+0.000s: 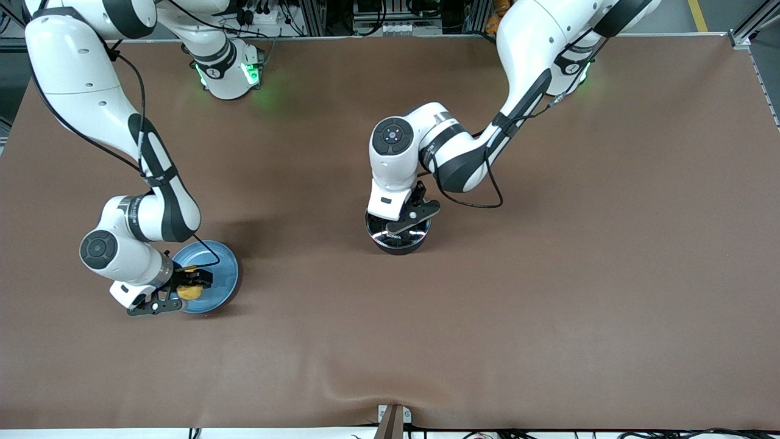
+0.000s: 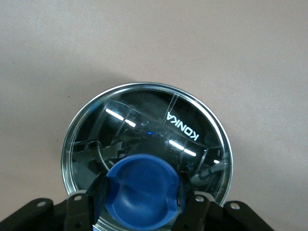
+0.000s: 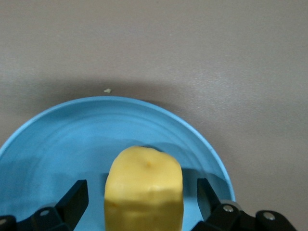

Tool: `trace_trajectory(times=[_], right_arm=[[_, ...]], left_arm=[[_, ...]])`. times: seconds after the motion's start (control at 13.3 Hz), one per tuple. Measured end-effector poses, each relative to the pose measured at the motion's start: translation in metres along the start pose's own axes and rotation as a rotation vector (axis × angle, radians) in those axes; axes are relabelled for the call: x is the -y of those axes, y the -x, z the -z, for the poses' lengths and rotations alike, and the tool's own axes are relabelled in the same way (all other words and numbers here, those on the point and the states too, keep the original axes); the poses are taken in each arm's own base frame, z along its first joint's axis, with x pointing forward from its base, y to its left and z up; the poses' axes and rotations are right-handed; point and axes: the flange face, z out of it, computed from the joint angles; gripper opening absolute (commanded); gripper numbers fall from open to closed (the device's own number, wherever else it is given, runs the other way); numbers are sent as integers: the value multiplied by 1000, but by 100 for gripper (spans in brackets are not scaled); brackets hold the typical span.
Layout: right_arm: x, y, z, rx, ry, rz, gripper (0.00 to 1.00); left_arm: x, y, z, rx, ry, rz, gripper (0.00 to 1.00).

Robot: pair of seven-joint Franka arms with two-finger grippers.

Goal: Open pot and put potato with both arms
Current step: 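Close the left gripper on the knob while the right gripper grasps the potato, then lift the lid with the left gripper while the right gripper lifts the potato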

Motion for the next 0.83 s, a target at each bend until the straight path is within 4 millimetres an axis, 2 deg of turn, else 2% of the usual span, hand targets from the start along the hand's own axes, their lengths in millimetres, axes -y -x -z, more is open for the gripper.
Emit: trace_trajectory(times=[0.23,0.3,0.53,0.83], right_arm=[[-12,2,-2,1,0,-18,100],[-14,2,-2,1,0,-21,93],[-12,3,-4,4,-2,-20,64],[-10,3,-7,7,-6,-18,13]], left_arm=[[0,0,0,0,0,0,0],[0,0,2,-1,0,0,0],[3,-8,22,-14,-5,8,0],[25,-40,92,-61,-13,-16,0]])
